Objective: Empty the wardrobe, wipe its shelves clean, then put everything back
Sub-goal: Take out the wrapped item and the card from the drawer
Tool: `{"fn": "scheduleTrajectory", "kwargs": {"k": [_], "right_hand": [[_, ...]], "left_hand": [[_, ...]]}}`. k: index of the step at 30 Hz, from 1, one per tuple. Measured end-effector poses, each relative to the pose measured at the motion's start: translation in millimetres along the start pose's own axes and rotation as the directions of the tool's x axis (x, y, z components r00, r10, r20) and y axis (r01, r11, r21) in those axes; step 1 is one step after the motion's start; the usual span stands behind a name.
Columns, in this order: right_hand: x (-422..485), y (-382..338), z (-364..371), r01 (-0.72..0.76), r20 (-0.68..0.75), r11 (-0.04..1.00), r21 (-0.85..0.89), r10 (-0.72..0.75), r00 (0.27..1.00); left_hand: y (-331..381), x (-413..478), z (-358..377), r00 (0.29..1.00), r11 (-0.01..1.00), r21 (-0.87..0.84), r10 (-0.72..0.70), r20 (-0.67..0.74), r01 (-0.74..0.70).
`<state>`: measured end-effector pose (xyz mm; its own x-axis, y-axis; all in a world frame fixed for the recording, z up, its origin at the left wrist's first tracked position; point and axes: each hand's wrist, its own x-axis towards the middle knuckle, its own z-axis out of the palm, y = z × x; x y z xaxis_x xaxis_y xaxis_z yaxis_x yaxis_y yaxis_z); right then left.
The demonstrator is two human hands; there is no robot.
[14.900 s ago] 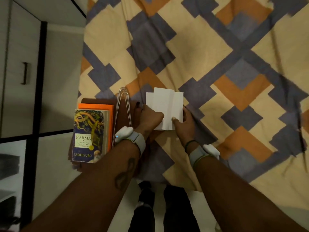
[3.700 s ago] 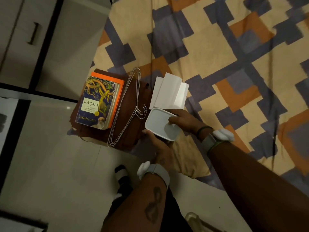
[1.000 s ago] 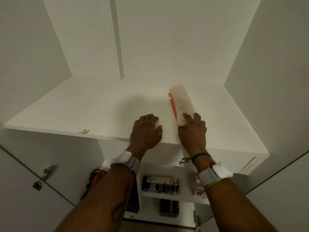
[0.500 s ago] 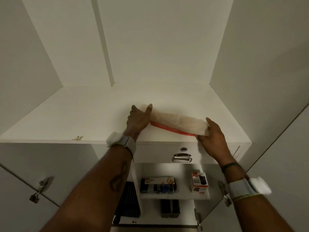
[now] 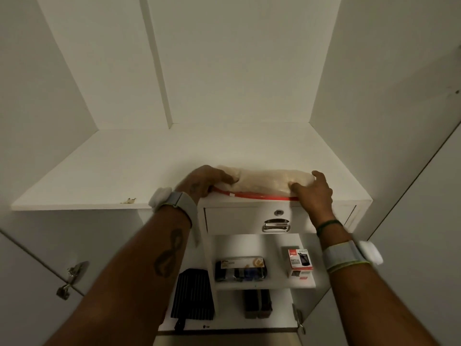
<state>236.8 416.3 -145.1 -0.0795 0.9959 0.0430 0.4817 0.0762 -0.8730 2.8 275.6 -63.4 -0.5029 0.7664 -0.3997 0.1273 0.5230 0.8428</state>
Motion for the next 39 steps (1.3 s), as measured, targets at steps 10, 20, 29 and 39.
{"fn": "scheduleTrajectory", "kwargs": {"k": [10, 20, 29, 39], "right_hand": [[-151.1, 52.7, -51.8, -0.178, 0.132, 0.844, 0.506, 0.128, 0.983], [-427.7, 233.7, -120.5, -0.402, -0.042, 0.537, 0.742, 0.636, 0.771], [-741.7, 331.2, -233.7, -0.284, -0.249, 0.363, 0.888, 0.896, 0.367], [-982.5, 482.7, -357.5, -0.258, -0.197, 0.23, 0.938, 0.969, 0.147]], "left_hand": [[-97.5, -40.8, 8.7, 0.96, 0.918, -0.377, 0.205, 0.19, -0.122], [-264.7, -134.7, 151.5, 0.718, 0.972, -0.131, -0.051, 0.694, 0.195], [-345.4, -336.4, 334.9, 0.244, 0.976, 0.217, -0.211, 0.946, 0.005], [-477.7, -570.8, 517.4, 0.219, 0.868, 0.457, -0.415, 0.883, -0.195]]}}
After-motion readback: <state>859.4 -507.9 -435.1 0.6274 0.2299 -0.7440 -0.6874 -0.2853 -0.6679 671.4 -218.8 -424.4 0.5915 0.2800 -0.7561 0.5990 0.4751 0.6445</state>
